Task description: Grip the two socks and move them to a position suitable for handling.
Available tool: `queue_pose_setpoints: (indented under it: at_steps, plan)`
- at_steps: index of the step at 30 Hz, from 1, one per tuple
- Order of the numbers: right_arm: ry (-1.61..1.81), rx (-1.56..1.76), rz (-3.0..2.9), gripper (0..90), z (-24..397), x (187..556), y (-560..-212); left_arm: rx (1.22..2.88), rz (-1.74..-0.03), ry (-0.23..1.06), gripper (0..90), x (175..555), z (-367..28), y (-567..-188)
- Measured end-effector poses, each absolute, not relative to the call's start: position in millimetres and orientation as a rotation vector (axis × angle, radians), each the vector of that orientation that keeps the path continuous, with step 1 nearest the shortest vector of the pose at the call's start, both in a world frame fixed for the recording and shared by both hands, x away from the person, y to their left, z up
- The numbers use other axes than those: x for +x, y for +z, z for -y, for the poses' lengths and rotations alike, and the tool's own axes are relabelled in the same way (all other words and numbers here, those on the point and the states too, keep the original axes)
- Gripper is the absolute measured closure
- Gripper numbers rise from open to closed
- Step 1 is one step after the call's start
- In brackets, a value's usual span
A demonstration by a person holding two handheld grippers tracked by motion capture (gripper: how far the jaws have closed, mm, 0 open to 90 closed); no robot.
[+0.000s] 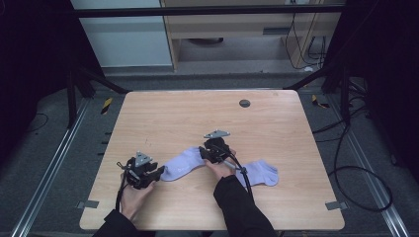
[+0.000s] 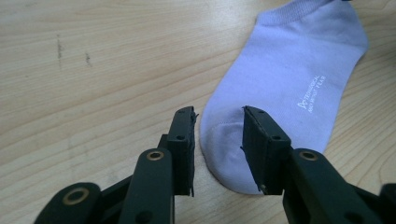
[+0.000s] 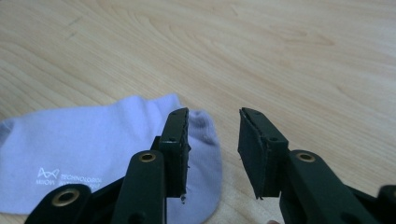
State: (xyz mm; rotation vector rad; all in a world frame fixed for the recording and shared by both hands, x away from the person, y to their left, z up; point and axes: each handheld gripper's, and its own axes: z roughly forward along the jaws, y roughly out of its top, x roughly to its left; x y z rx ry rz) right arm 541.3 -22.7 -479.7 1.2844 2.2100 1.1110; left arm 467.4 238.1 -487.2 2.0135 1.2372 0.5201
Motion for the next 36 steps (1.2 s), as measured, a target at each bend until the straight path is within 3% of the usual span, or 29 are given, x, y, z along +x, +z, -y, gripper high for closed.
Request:
queue_pose_setpoints:
  at_steps: [4,9,19,23,28,36]
  plan:
    - [1.065,1.287,-2.260,68.7,18,545,-489,2.086,-1.242,0.515,70.3,468,-231,-494]
    - [1.014,1.296,-2.308,86.3,15,544,-493,2.097,-1.244,0.526,84.4,468,-230,-494]
    - [1.063,1.315,-2.342,87.7,26,517,-483,2.037,-1.268,0.598,87.5,470,-246,-484]
    - [1.076,1.305,-2.365,85.7,25,509,-484,2.048,-1.267,0.611,86.2,471,-247,-487]
    - [1.103,1.294,-2.351,71.8,28,506,-482,1.981,-1.266,0.620,70.4,470,-250,-482]
    - [1.212,1.272,-2.239,59.3,63,499,-458,1.879,-1.245,0.630,58.5,463,-250,-463]
